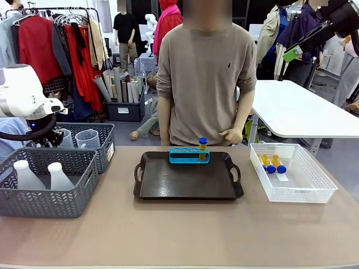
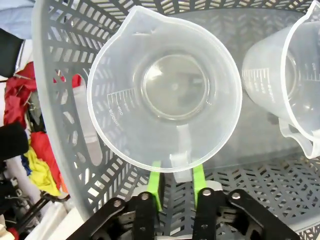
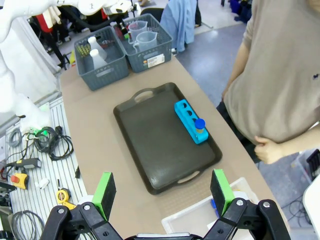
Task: Prepare the laboratory tools.
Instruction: Pick up one Large Measuring Cup and place it on the Handle tray.
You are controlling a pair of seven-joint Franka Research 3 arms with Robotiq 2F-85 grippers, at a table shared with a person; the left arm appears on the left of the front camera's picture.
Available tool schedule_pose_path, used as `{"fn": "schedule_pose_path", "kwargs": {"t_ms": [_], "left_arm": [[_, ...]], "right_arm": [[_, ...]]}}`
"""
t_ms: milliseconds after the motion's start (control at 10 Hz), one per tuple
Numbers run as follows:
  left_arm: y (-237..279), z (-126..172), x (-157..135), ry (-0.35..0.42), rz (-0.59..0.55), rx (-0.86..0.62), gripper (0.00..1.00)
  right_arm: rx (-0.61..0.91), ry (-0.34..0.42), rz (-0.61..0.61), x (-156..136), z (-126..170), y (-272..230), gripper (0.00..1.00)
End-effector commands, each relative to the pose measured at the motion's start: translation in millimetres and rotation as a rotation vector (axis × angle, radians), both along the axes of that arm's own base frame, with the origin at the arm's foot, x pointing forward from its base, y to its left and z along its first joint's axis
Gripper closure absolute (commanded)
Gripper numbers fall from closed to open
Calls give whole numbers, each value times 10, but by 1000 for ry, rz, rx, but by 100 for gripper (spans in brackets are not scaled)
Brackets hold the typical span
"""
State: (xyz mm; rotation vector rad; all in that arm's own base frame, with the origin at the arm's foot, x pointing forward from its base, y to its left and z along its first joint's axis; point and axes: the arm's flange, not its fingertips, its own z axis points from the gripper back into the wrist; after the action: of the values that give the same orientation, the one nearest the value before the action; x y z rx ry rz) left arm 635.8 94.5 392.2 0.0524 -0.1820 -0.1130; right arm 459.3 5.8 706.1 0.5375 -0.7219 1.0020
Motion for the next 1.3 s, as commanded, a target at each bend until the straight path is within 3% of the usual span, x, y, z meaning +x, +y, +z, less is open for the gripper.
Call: {"fn": "schedule_pose_path", "kwargs": {"t_ms": [0,400,900,1200], "left_arm": [[29,79,-22,-9,10,-5,100],[-136,528,-64,-41,-21,-6,100],[-454,2094,-347,-72,-237,59,100],[-689,2878,-662,-87,-465,41,100]], "right_arm": [[1,-5,5,-2,31,12,0],[1,-5,5,-2,31,12,0],[1,-5,5,-2,31,12,0],[1,-5,5,-2,31,12,0]]}}
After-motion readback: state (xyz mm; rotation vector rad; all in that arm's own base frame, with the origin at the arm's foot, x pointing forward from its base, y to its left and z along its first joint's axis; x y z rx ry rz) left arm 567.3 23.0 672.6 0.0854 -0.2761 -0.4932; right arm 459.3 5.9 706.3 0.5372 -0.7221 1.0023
